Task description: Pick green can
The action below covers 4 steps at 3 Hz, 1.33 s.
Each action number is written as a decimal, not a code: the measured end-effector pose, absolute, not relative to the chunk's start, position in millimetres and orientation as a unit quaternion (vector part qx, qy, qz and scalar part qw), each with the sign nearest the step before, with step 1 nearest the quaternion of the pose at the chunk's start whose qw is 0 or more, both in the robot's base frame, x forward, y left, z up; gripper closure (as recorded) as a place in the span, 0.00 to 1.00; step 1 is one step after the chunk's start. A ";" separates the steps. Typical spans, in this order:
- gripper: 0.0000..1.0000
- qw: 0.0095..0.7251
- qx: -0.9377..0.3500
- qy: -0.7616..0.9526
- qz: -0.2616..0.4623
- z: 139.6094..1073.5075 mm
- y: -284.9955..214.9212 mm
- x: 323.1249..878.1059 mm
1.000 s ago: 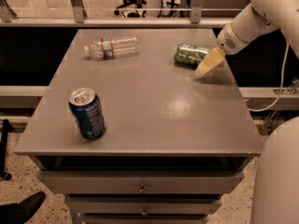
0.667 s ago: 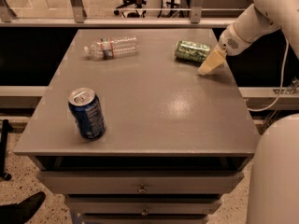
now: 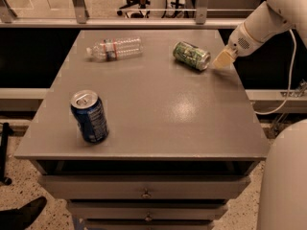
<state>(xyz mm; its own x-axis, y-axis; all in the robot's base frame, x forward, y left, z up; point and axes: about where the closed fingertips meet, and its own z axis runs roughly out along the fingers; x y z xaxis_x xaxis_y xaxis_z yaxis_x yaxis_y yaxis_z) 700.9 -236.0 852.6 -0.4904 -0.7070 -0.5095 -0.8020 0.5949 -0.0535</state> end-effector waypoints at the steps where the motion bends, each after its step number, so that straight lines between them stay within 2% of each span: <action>1: 0.76 0.245 -0.444 0.857 0.090 857.0 -236.3 701.0; 4: 0.06 0.246 -0.468 0.845 0.085 864.2 -211.7 716.4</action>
Offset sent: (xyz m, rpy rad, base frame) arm 0.0013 -0.0013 0.0172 -0.0310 -0.0140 0.0142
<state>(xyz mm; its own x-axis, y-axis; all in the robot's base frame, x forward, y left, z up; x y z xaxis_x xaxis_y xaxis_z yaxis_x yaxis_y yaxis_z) 716.4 -211.7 864.2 -0.4417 -0.7481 -0.4953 -0.8318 0.5483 -0.0864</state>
